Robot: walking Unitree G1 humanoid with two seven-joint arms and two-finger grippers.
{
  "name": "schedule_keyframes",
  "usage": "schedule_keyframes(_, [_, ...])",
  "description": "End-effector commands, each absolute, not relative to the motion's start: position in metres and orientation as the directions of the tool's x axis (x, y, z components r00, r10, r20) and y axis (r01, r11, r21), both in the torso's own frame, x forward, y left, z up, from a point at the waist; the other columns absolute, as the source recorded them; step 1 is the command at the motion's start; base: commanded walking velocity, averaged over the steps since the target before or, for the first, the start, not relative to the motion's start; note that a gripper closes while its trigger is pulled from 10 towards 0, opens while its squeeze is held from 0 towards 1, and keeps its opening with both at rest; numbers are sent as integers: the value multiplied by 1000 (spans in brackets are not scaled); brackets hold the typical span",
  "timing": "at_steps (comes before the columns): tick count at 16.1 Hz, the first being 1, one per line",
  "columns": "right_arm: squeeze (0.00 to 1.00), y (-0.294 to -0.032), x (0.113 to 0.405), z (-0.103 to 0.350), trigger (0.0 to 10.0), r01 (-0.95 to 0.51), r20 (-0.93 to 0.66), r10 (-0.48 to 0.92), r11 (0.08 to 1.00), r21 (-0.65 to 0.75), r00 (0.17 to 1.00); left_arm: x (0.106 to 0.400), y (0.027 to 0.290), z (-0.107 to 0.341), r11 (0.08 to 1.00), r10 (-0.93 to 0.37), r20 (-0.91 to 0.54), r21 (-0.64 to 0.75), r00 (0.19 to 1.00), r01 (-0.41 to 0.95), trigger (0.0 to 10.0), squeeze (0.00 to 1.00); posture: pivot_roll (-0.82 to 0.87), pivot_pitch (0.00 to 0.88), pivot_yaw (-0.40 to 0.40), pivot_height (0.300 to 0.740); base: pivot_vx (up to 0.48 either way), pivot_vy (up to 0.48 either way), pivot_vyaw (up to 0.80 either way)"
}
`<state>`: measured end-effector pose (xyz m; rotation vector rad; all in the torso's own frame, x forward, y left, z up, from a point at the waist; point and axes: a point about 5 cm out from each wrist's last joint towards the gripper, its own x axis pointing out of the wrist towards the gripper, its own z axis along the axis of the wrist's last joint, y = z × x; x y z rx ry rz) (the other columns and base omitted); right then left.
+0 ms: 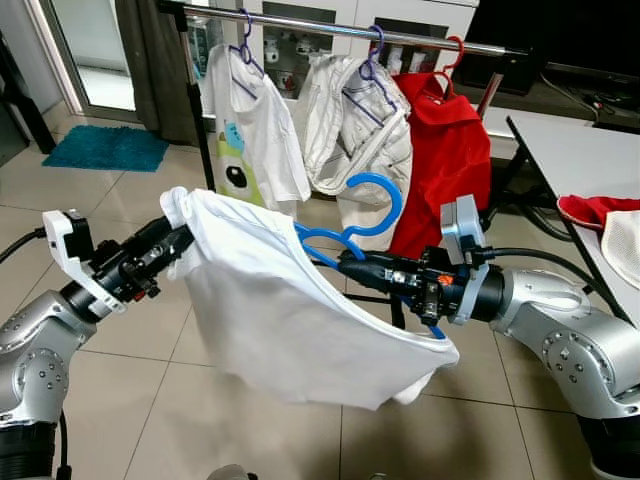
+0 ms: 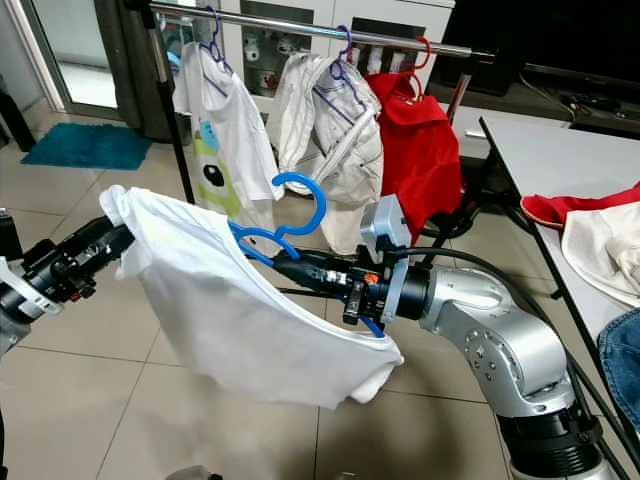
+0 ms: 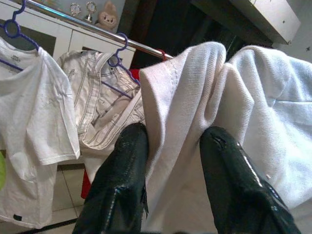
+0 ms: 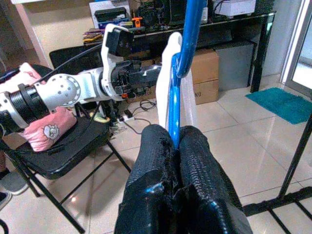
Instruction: Hang hanger
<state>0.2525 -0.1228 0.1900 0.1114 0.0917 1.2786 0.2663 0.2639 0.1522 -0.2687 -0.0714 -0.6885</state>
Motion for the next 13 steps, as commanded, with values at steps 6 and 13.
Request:
schedule_keyframes(6, [0, -122, 255, 195, 10000, -955, 3, 961, 276, 109, 278, 267, 267, 156, 731, -609, 206, -229, 766, 643, 0, 0, -93, 0, -55, 740, 0, 0, 0])
schedule_keyframes(13, [0, -124, 256, 193, 10000, -950, -5, 957, 290, 113, 291, 265, 270, 155, 730, -605, 220, -231, 765, 644, 0, 0, -89, 0, -51, 740, 0, 0, 0])
